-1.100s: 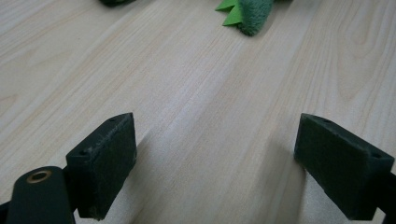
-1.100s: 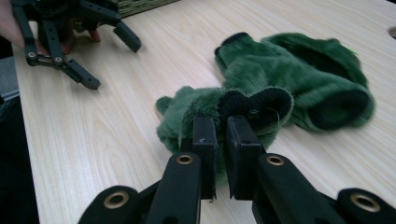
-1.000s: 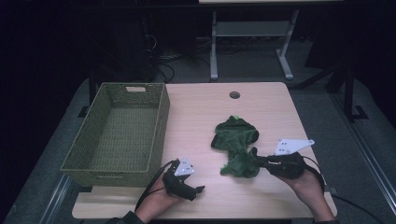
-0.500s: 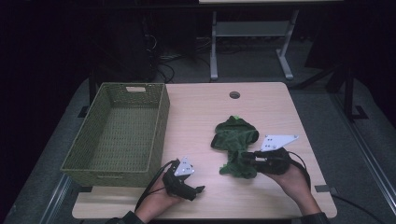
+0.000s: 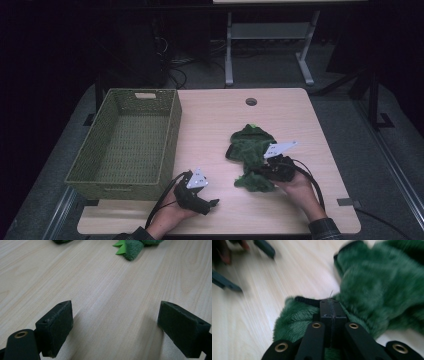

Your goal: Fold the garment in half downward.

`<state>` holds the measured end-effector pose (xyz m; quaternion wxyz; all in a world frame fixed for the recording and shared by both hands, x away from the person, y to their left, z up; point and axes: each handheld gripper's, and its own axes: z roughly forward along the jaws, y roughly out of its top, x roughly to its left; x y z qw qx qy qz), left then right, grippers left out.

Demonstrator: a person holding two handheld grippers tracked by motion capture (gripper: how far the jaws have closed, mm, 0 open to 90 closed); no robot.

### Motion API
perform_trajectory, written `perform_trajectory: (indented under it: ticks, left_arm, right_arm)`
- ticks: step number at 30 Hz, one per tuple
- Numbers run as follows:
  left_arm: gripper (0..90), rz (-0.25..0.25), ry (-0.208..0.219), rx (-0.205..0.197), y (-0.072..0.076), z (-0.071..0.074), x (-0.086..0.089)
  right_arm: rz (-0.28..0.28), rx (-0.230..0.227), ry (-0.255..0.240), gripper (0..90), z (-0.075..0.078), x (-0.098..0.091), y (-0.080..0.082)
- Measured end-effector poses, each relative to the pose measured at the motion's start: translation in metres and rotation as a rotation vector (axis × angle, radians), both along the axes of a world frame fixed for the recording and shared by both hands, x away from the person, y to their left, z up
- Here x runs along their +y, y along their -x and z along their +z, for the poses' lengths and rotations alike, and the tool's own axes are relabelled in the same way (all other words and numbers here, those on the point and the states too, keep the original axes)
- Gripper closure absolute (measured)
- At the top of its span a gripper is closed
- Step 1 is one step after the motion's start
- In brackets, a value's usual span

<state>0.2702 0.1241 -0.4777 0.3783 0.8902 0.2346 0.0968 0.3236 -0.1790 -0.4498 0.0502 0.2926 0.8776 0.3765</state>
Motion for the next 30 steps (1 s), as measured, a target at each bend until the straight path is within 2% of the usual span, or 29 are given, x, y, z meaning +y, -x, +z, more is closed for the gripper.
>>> perform_trajectory:
  ticks: [5, 7, 12, 15, 20, 21, 22, 25, 28, 30]
  left_arm:
    - [12.3, 0.000, -0.001, 0.000, 0.000, 0.000, 0.000]
    - [12.3, 0.000, -0.001, -0.001, 0.000, 0.000, 0.000]
    - [12.3, 0.000, 0.000, 0.000, 0.000, 0.000, 0.000]
    - [12.5, 0.012, 0.003, 0.006, -0.001, 0.001, 0.001]
    - [13.2, 0.009, -0.006, 0.053, -0.006, 0.006, -0.002]
    - [13.2, 0.011, 0.000, 0.052, -0.007, 0.007, -0.003]
    - [13.5, 0.012, -0.001, 0.051, -0.008, 0.009, -0.004]
    - [13.7, 0.002, -0.005, 0.030, -0.012, 0.017, -0.007]
    - [13.8, 0.000, 0.001, 0.009, -0.018, 0.024, -0.009]
    - [13.7, 0.002, 0.008, 0.009, -0.024, 0.028, -0.012]
  right_arm:
    - [-0.018, 0.035, 0.018, 90.0, -0.006, 0.001, 0.003]
    - [-0.036, 0.055, 0.002, 90.0, -0.009, -0.001, 0.003]
    - [-0.041, 0.029, 0.001, 90.0, -0.008, 0.000, 0.005]
    - [-0.047, -0.005, -0.007, 81.7, -0.002, -0.003, 0.006]
    - [-0.071, -0.008, -0.038, 70.3, 0.010, -0.009, 0.006]
    - [-0.068, -0.029, -0.044, 68.2, 0.012, -0.010, 0.005]
    - [-0.075, -0.022, -0.053, 67.5, 0.015, -0.011, 0.005]
    - [-0.076, -0.050, -0.071, 61.7, 0.022, -0.014, 0.005]
    - [-0.085, -0.053, -0.073, 59.8, 0.027, -0.018, 0.001]
    - [-0.094, -0.055, -0.082, 59.2, 0.029, -0.021, -0.001]
